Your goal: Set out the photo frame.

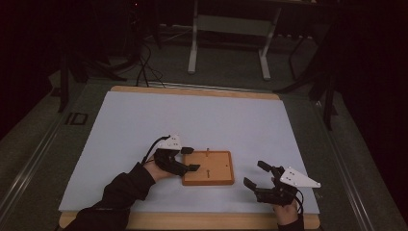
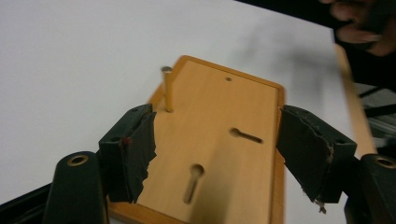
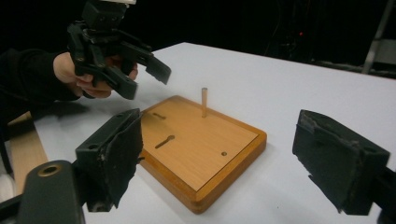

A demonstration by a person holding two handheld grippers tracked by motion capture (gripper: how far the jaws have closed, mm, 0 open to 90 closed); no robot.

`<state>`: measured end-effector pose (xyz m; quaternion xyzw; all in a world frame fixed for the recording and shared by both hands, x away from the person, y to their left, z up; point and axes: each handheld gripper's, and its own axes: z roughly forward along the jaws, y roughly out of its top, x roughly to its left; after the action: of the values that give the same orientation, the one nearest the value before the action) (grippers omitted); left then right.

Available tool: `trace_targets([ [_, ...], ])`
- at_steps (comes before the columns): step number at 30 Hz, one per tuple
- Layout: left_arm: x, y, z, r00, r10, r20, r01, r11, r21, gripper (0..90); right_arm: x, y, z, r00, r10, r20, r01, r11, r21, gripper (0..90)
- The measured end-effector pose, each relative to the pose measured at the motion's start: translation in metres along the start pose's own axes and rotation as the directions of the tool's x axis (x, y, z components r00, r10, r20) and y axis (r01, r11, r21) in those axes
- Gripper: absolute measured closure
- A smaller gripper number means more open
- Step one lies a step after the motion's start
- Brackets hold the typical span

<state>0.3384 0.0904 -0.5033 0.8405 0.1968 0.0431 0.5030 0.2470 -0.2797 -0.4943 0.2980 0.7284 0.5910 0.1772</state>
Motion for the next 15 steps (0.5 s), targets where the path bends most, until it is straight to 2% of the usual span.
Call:
trace_targets([
  [2, 0.0, 0.003, 0.004, 1.0, -0.002, -0.009, 0.002, 0.9999, 0.011, 31.7, 0.002, 0.0, 0.001, 0.9999, -0.012, 0.002, 0.012, 1.0, 0.008, 14.6],
  [3, 0.0, 0.005, 0.007, 0.9995, -0.001, -0.03, 0.002, 0.9998, 0.02, 33.3, 0.003, 0.0, 0.002, 0.9998, -0.021, 0.003, 0.021, 1.0, 0.011, 14.6],
  [4, 0.0, 0.006, 0.008, 0.9997, 0.005, -0.026, -0.004, 0.9999, 0.014, 34.0, 0.003, 0.0, 0.002, 0.9997, -0.02, -0.01, 0.02, 1.0, 0.012, 14.4],
  [5, 0.0, 0.007, 0.01, 0.9991, 0.01, -0.042, -0.01, 0.9998, 0.016, 36.3, 0.004, 0.0, 0.002, 0.9994, -0.023, -0.024, 0.023, 1.0, 0.014, 14.1],
  [6, 0.0, 0.008, 0.013, 0.9984, 0.015, -0.055, -0.013, 0.9996, 0.025, 37.1, 0.005, 0.0, 0.002, 0.9991, -0.042, -0.011, 0.042, 0.999, 0.022, 14.1],
  [7, 0.001, 0.009, 0.015, 0.9986, 0.02, -0.048, -0.018, 0.9995, 0.027, 39.2, 0.006, 0.0, 0.003, 0.9985, -0.054, -0.004, 0.054, 0.998, 0.029, 14.3],
  [10, 0.004, 0.012, 0.022, 0.9973, 0.013, -0.072, -0.011, 0.9993, 0.036, 44.4, 0.007, 0.0, 0.004, 0.9978, -0.065, -0.004, 0.066, 0.997, 0.043, 15.4],
  [11, 0.005, 0.013, 0.024, 0.9954, 0.008, -0.096, -0.004, 0.999, 0.044, 46.2, 0.007, 0.0, 0.004, 0.9978, -0.066, -0.007, 0.067, 0.997, 0.045, 15.5],
  [15, 0.01, 0.017, 0.034, 0.9951, -0.001, -0.099, 0.009, 0.9969, 0.078, 52.2, 0.008, 0.0, 0.005, 0.9974, -0.07, -0.017, 0.071, 0.996, 0.047, 17.7],
])
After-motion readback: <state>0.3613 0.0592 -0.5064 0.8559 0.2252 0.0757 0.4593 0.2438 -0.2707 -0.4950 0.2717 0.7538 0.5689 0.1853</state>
